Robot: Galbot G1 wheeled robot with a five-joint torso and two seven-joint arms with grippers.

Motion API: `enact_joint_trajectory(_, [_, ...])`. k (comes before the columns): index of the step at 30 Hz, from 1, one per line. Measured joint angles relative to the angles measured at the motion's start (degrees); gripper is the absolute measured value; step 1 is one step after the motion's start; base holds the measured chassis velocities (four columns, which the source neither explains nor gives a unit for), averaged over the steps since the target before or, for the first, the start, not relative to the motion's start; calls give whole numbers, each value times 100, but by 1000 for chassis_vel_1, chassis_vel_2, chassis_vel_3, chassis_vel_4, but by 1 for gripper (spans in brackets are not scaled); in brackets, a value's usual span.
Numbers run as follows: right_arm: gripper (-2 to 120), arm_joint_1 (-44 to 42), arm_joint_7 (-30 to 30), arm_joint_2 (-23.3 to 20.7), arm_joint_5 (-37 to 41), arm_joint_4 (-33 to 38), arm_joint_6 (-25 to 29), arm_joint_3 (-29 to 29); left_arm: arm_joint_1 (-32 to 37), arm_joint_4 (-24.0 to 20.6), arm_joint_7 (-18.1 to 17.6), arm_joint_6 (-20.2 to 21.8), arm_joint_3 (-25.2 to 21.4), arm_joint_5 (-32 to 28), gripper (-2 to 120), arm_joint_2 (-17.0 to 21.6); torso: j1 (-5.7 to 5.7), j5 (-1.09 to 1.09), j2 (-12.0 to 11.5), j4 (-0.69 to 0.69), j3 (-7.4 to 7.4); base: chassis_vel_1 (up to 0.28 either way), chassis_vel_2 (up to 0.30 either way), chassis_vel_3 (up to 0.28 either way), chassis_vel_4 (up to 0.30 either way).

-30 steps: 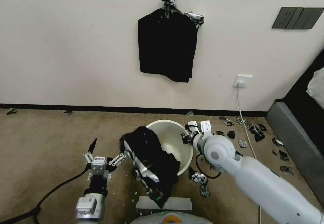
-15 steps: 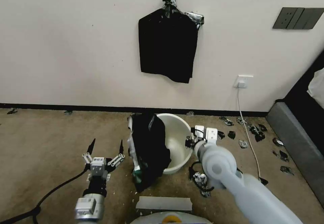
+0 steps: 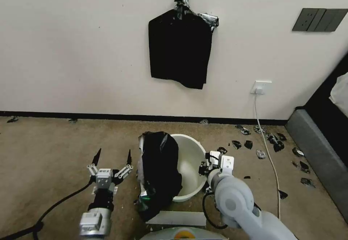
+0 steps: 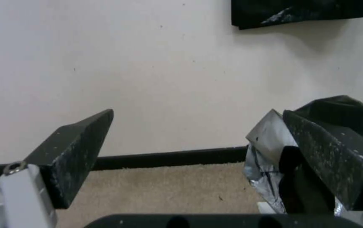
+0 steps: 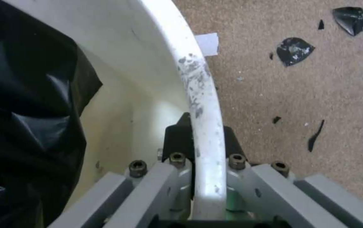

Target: Place a trash bag onto the trash bin.

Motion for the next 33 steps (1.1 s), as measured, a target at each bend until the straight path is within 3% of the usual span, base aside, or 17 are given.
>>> enact_joint_trajectory(3, [7, 6, -17, 0, -39, -26, -1, 18, 6, -7, 0, -2, 0, 4, 100, 0, 0, 1, 0, 0, 0, 0, 0, 0, 0])
enact_joint_trajectory(13, [48, 141, -195, -99, -242, 198, 13, 95, -34, 30, 1, -4, 6, 13, 100, -7, 0, 2, 0, 1, 0, 0, 0, 0, 0])
enact_joint_trajectory(14, [48, 141, -195, -99, -242, 198, 13, 95, -34, 30, 1, -4, 6, 13, 100, -7, 0, 2, 0, 1, 0, 0, 0, 0, 0])
enact_joint_trajectory(16, [58, 150, -296, -162, -617, 318, 16, 55, -45, 45, -1, 0, 6, 13, 100, -12, 0, 1, 0, 1, 0, 0, 0, 0, 0])
enact_joint_trajectory(17, [63, 123, -540, -207, -1245, 354, 95, 32, -45, 52, -13, 1, 6, 13, 100, -13, 0, 2, 0, 1, 1, 0, 0, 0, 0])
enact_joint_trajectory(18, [63, 123, -540, -207, -1245, 354, 95, 32, -45, 52, -13, 1, 6, 13, 100, -13, 0, 2, 0, 1, 1, 0, 0, 0, 0])
enact_joint_trajectory(20, [71, 74, -1296, -322, -2409, 491, 464, -16, -52, 64, -72, 15, -20, 13, 100, -14, 0, 2, 0, 0, 0, 0, 0, 0, 0])
enact_joint_trajectory(22, [80, 67, -2135, -465, -2610, 817, 651, -51, -74, 64, -136, 81, -88, 27, 100, -14, 0, 1, 0, 1, 0, 0, 0, 0, 0])
enact_joint_trajectory(23, [80, 67, -2135, -465, -2610, 817, 651, -51, -74, 64, -136, 81, -88, 27, 100, -14, 0, 1, 0, 1, 0, 0, 0, 0, 0])
enact_joint_trajectory(26, [96, 251, -3678, -691, -2325, 1074, 735, -150, -145, 41, -346, 283, -239, 70, 100, -2, 0, 1, 0, 0, 0, 0, 0, 0, 0])
enact_joint_trajectory(29, [99, 567, -3848, -705, -1847, 1079, 474, -331, -180, 5, -428, 345, -323, 65, 100, 14, 0, 1, 0, 1, 0, 0, 0, 0, 0])
enact_joint_trajectory(33, [100, 1190, -3395, -504, -669, 991, 151, -765, -206, -61, -468, 379, -403, 37, 100, 23, 0, 0, 0, 0, 1, 0, 0, 0, 0])
